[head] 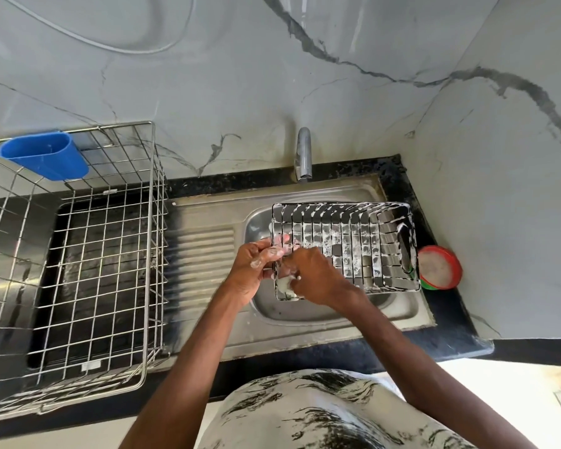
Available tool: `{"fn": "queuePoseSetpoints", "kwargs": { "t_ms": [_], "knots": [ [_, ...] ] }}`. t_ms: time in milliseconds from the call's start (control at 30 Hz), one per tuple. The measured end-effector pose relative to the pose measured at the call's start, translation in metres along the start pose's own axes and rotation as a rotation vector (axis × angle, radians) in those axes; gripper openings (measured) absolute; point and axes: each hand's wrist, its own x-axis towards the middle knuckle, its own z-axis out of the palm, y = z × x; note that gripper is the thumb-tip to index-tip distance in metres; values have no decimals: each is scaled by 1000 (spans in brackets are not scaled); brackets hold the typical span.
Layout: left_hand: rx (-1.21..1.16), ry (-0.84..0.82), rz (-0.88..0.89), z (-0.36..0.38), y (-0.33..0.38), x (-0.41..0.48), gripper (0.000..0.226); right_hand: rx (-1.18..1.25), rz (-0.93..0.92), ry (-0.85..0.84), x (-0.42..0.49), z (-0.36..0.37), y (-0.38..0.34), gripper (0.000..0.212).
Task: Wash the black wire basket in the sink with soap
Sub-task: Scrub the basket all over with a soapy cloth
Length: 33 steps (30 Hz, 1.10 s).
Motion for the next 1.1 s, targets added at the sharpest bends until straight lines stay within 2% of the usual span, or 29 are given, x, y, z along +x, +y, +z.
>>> {"fn": "queuePoseSetpoints", "kwargs": {
  "t_ms": [133, 233, 367, 500, 600, 633, 733, 800, 867, 967, 1100],
  "knots": [
    [45, 43, -8, -8, -8, 0, 25, 140, 17, -205, -4, -29, 1, 29],
    [128, 73, -15, -11, -7, 1, 64, 190, -2, -211, -8, -27, 3, 29],
    [200, 26, 24, -7, -3, 1, 82, 167, 4, -148, -18, -21, 26, 29],
    [195, 51, 43, -6, -2, 0, 78, 0, 105, 86, -29, -19, 80, 37],
    [195, 31, 59, -4, -2, -2, 76, -93, 218, 136, -30, -5, 80, 36],
    [192, 35, 61, -3, -2, -2, 73, -102, 185, 157, -29, 1, 68, 36],
    [181, 22, 53, -3, 0, -1, 68, -24, -63, 208, -31, 20, 17, 36],
    [208, 1, 55, -4, 3, -3, 66, 1, -107, 206, -31, 27, 10, 36],
    [212, 17, 41, -6, 6, -5, 68, 38, -54, 172, -30, 24, 27, 36],
    [165, 60, 58, -9, 5, -6, 85, 26, 65, 226, -37, 9, 67, 30],
    [166, 73, 61, -10, 3, -5, 102, -116, 365, 294, -50, -20, 116, 35]
  ]
}}
